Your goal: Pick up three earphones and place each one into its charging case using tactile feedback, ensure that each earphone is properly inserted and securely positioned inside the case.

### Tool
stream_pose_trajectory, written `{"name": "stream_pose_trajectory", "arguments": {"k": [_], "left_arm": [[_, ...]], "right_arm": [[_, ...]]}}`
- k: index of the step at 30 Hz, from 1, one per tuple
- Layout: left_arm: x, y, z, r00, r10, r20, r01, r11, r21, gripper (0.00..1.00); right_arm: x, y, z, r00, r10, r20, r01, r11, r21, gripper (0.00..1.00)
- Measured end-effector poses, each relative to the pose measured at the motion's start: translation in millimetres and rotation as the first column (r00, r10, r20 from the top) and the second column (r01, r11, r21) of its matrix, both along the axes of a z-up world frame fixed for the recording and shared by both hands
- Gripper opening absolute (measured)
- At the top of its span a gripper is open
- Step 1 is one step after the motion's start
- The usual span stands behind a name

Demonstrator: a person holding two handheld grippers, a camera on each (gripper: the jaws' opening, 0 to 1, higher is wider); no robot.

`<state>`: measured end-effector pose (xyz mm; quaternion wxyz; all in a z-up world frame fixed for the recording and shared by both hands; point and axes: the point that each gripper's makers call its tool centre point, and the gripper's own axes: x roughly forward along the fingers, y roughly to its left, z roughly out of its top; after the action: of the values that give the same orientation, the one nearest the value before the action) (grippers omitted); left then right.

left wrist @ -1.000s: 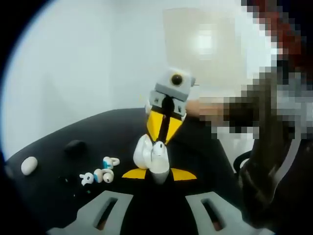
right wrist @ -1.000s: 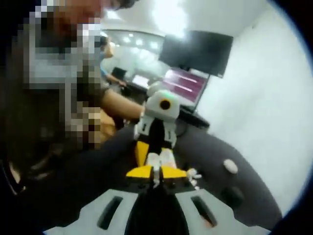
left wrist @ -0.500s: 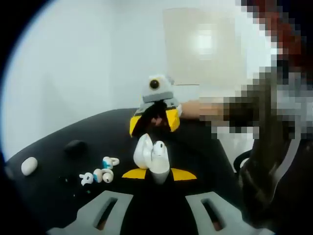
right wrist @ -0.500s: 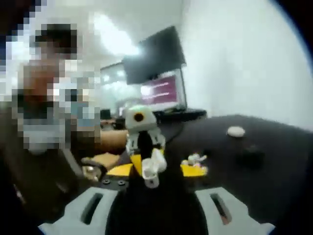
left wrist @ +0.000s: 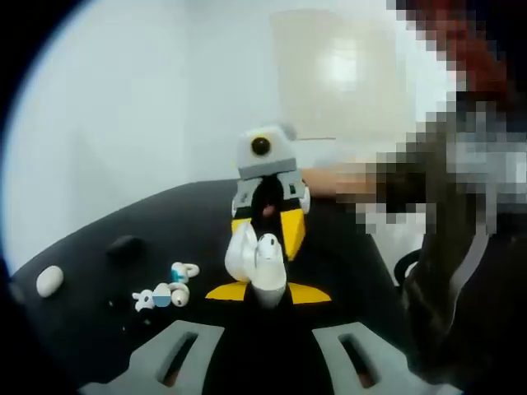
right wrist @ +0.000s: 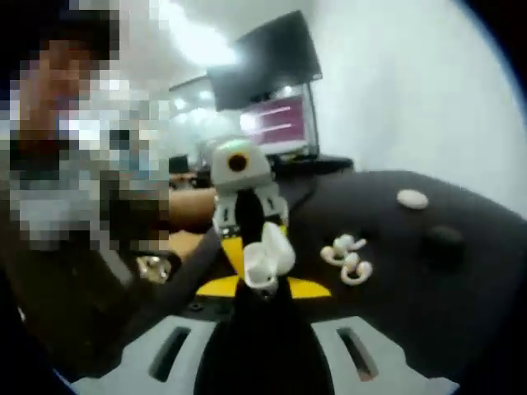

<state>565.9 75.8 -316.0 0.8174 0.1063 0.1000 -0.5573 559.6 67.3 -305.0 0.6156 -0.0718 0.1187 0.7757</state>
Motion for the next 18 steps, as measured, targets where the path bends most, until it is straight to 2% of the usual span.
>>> {"name": "stream_pose_trajectory", "arguments": {"k": [3, 5, 13, 15, 18], "left_arm": [[-0.4, 0.9, -0.3, 1.0, 0.003, -0.01, -0.003, 1.0, -0.001, 0.14], [-0.6, 1.9, -0.5, 1.0, 0.004, -0.015, -0.004, 1.0, -0.002, 0.14], [-2.2, 6.1, -0.8, 1.0, 0.011, -0.022, -0.011, 1.0, 0.002, 0.14], [-0.7, 8.1, -0.6, 1.0, 0.019, -0.025, -0.019, 1.0, 0.004, 0.18], [-1.2, 14.2, 6.6, 1.0, 0.029, 0.001, -0.029, 1.0, -0.008, 0.25]], "right_arm": [[0.0, 3.8, -8.9, 0.996, 0.007, 0.088, -0.004, 0.999, -0.033, 0.24], [0.9, 5.0, -8.5, 0.993, 0.002, 0.121, 0.002, 1.0, -0.032, 0.17], [2.4, 6.5, -6.9, 0.992, -0.012, 0.123, 0.016, 0.999, -0.036, 0.17], [3.9, 5.6, -6.6, 0.994, -0.014, 0.11, 0.018, 0.999, -0.036, 0.17], [4.4, 4.9, -6.7, 0.995, -0.014, 0.1, 0.017, 0.999, -0.033, 0.17]]}}
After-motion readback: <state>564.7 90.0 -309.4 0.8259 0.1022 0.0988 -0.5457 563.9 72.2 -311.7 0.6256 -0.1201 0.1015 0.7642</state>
